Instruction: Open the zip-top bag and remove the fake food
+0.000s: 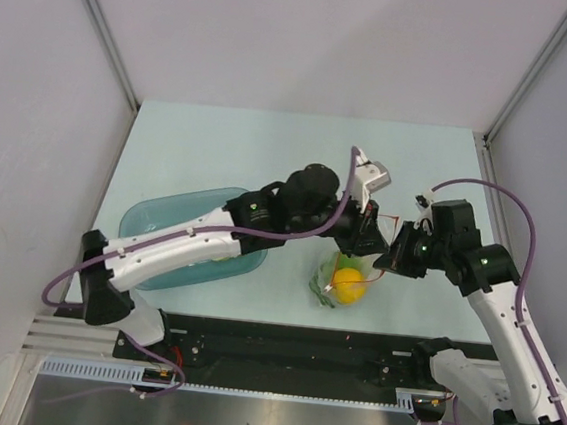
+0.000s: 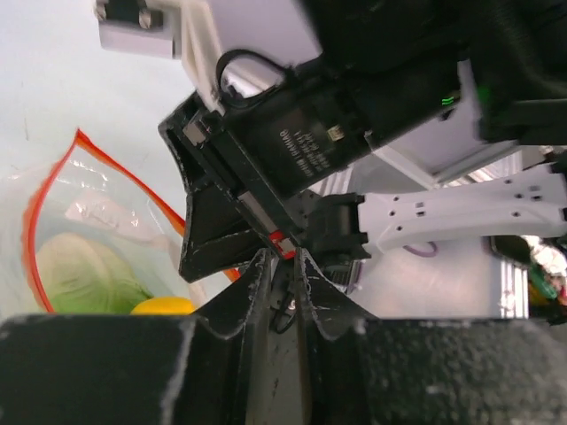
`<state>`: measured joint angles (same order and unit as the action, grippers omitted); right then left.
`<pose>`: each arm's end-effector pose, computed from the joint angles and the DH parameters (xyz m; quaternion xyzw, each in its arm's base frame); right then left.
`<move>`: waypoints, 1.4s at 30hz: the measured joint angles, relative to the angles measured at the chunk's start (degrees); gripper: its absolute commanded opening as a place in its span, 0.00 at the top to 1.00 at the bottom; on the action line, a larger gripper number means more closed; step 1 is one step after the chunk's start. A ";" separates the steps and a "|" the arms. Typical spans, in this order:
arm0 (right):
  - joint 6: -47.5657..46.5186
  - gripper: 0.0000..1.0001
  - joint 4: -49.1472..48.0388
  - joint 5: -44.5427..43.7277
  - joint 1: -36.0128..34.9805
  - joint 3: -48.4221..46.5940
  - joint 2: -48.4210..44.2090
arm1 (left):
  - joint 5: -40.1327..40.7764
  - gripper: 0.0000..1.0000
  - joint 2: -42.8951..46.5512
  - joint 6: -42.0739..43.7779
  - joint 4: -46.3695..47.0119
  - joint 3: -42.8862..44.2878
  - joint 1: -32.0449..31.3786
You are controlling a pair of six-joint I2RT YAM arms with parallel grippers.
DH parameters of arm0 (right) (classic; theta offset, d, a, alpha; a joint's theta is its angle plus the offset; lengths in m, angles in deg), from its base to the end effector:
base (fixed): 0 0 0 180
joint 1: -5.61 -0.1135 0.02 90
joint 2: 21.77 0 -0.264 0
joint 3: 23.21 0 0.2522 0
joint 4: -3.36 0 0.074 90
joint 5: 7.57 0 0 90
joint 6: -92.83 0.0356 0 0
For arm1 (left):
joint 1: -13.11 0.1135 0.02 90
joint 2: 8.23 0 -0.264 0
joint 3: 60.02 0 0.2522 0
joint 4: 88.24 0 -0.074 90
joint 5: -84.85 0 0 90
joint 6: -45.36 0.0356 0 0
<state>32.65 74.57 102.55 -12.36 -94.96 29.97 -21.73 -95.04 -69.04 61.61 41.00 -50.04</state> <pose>0.1492 0.0613 0.3234 0.0382 0.9297 0.2831 0.2323 0.1507 -0.3202 0.4093 0.3440 0.7164 -0.4954 0.3507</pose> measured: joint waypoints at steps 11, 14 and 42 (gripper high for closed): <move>1.55 1.00 1.05 0.33 0.00 -1.16 -1.03 | 6.47 0.90 -16.59 5.03 -22.53 19.15 -0.61; 1.70 1.00 1.14 0.33 0.00 -1.16 -1.25 | 7.89 0.89 -18.56 5.42 -27.10 18.78 -0.61; 2.10 1.00 2.40 0.98 0.00 1.97 -4.48 | 4.55 0.26 -20.76 6.91 -26.16 1.05 -1.57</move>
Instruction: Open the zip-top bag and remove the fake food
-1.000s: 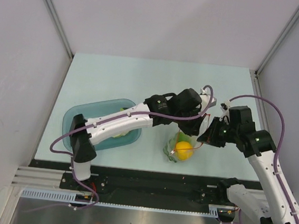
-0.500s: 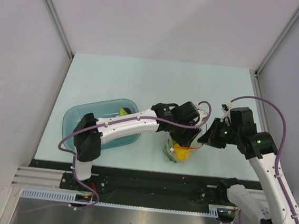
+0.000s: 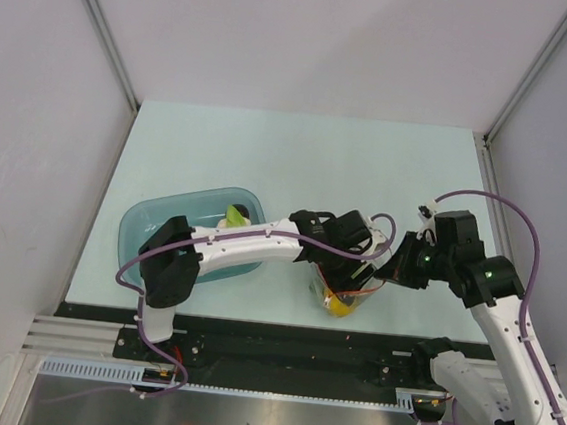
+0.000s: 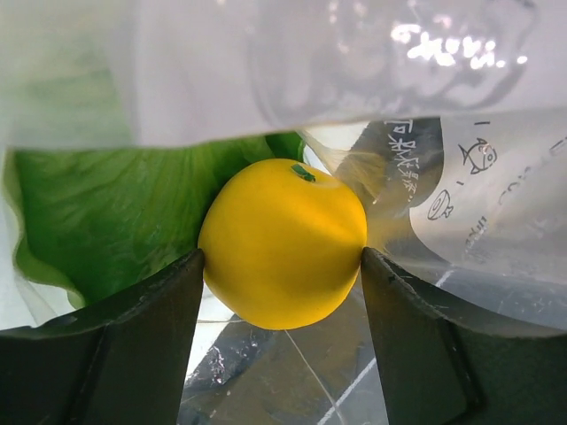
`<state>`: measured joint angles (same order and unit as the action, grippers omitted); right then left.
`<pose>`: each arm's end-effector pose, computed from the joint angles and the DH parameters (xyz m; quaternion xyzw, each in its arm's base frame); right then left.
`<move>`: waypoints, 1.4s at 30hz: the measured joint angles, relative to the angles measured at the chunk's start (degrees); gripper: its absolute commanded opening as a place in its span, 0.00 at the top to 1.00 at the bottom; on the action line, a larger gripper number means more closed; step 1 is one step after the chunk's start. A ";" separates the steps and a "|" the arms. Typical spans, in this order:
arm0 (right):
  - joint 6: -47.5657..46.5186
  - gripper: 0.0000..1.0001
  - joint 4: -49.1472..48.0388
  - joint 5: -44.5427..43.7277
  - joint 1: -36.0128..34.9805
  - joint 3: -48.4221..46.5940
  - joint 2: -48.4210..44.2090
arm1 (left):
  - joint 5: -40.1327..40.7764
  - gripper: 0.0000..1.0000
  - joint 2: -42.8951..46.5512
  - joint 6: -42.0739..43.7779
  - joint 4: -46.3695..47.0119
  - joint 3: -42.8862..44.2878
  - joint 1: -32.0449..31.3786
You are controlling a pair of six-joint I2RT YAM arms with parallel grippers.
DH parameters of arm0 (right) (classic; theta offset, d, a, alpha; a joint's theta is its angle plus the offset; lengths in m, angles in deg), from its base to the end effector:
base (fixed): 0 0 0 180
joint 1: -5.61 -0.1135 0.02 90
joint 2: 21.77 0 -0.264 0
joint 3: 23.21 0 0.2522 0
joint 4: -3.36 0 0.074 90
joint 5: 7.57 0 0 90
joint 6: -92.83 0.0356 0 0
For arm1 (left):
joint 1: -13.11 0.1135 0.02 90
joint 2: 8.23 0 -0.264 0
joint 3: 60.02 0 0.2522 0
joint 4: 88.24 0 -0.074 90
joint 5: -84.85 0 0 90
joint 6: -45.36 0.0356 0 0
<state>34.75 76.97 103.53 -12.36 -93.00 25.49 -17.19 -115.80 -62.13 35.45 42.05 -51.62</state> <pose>0.1303 0.0557 0.3206 0.0520 0.9275 0.2947 0.2242 0.1650 -0.3668 0.2451 0.4099 0.8735 -0.2359 0.1156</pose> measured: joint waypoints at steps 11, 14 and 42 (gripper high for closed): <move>0.00 1.00 1.22 -0.33 0.00 0.11 0.83 | 0.02 0.23 0.48 0.00 3.34 -3.37 -0.90; 0.04 1.00 1.20 -0.68 0.00 0.57 0.48 | 0.42 0.22 0.52 0.07 4.07 -4.31 -1.01; 1.75 1.00 -0.50 -2.32 0.11 4.22 -2.34 | 4.98 1.00 2.86 2.97 5.14 -5.55 -2.34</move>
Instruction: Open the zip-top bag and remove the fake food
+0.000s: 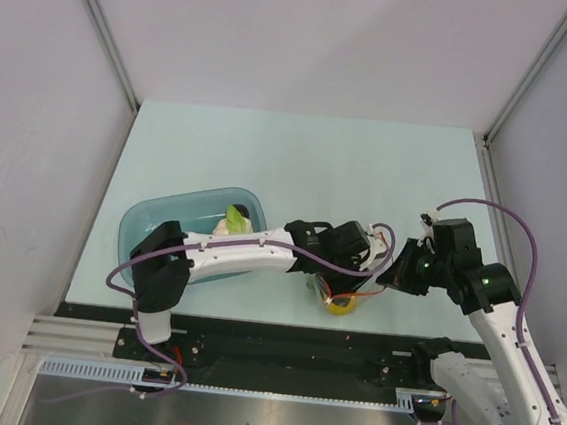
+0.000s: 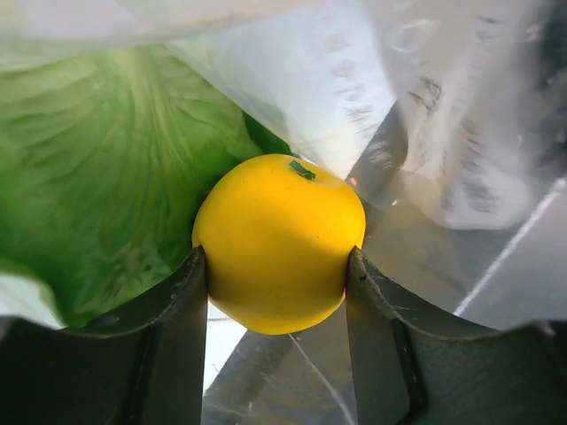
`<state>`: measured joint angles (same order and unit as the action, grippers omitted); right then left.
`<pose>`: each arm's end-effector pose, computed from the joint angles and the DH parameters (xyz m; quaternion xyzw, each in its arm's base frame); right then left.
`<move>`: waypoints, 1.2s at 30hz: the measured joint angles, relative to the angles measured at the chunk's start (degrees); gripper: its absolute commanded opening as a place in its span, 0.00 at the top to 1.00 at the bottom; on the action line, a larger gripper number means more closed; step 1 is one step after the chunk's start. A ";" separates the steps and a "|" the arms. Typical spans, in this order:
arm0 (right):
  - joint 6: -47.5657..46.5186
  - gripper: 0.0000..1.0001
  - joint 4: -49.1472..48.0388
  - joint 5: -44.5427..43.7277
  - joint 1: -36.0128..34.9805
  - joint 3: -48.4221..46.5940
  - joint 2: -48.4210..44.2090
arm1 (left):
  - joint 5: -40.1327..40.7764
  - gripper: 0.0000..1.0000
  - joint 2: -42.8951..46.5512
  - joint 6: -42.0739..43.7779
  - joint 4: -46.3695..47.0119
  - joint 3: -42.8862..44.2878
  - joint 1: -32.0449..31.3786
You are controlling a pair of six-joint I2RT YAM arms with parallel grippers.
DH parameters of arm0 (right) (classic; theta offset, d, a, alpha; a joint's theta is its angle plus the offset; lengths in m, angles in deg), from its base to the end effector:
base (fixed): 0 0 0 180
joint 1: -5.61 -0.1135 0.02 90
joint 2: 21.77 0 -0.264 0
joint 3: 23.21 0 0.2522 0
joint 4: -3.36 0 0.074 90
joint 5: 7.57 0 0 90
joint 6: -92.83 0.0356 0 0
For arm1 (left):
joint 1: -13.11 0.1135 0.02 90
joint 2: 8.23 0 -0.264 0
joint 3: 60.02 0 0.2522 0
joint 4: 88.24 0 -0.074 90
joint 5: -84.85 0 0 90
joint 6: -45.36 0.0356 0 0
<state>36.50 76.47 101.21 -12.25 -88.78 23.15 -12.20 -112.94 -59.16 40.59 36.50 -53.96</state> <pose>0.1247 0.0522 0.3035 0.0765 0.9325 0.2771 0.2187 0.1489 -0.3631 0.2389 0.4407 0.8560 -0.2172 0.1609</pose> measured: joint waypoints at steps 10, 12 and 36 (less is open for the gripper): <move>-2.49 1.00 -0.52 -1.95 0.00 0.94 0.94 | 1.38 1.00 6.12 0.04 -4.11 8.44 0.07; -2.89 1.00 -0.50 -2.05 0.04 0.92 0.92 | 1.42 1.00 7.41 0.02 -4.13 9.51 0.07; -5.35 1.00 -1.57 0.31 0.22 -1.22 7.39 | 3.82 1.00 45.38 -6.54 3.78 -3.87 22.75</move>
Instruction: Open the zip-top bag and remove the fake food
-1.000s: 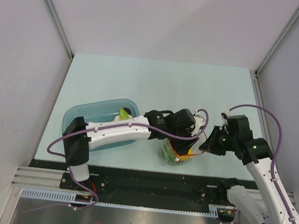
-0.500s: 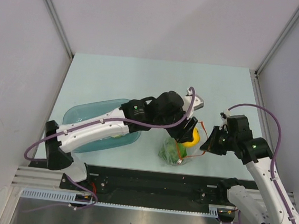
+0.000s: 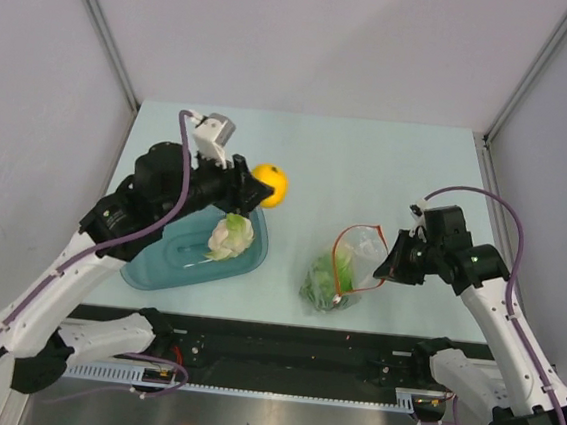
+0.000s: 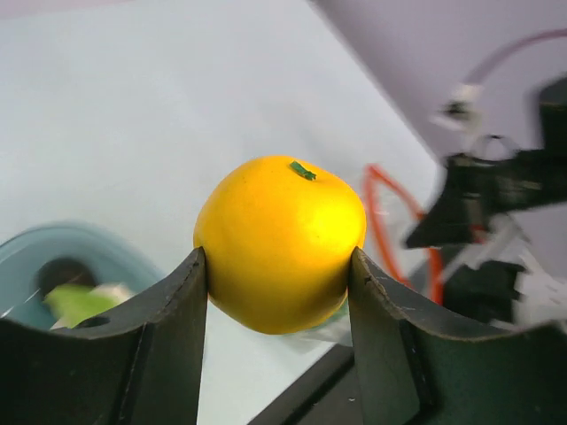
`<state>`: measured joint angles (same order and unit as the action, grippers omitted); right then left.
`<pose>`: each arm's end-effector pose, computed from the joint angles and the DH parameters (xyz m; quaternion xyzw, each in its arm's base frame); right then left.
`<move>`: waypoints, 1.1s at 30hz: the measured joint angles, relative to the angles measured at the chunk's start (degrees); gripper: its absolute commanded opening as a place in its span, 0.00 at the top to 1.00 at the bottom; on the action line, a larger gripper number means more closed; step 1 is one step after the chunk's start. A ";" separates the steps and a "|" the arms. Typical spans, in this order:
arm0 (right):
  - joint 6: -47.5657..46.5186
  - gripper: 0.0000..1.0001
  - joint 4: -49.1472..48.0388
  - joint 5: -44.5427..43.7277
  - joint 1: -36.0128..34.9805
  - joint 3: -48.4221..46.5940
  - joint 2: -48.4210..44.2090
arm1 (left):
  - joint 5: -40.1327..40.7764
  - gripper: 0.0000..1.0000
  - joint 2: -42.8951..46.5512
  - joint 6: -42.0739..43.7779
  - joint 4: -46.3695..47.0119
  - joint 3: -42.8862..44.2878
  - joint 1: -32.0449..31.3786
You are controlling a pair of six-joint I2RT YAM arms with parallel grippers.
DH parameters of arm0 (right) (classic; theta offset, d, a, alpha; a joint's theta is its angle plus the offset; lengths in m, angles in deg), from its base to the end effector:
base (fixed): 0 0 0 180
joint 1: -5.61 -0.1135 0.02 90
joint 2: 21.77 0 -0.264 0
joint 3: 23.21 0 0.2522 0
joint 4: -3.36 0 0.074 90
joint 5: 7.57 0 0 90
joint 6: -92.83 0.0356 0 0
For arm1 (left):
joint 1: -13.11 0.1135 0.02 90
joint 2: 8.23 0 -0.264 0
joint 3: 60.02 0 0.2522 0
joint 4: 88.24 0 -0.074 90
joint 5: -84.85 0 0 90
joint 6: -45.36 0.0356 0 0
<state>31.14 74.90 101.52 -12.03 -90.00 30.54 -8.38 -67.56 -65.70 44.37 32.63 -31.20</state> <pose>0.1502 0.0600 0.2951 0.0411 0.9460 0.2555 0.1953 0.1434 -0.1428 0.4525 0.1758 0.7684 -0.3508 0.5056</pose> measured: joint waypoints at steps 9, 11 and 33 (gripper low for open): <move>-0.11 1.00 -1.18 1.57 0.15 -2.62 1.66 | 11.80 1.00 3.13 -6.91 -11.91 -17.07 14.80; 0.13 1.00 -1.73 2.08 0.15 -2.60 1.90 | 13.79 1.00 3.43 -9.79 -13.55 -21.88 17.44; 7.41 1.00 -13.88 2.16 0.26 1.09 2.21 | 13.62 0.00 -6.03 -20.09 -11.69 -37.05 28.06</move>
<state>38.55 61.02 103.68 -11.77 -88.91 32.75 5.24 -73.60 -85.78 32.67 -4.42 -3.14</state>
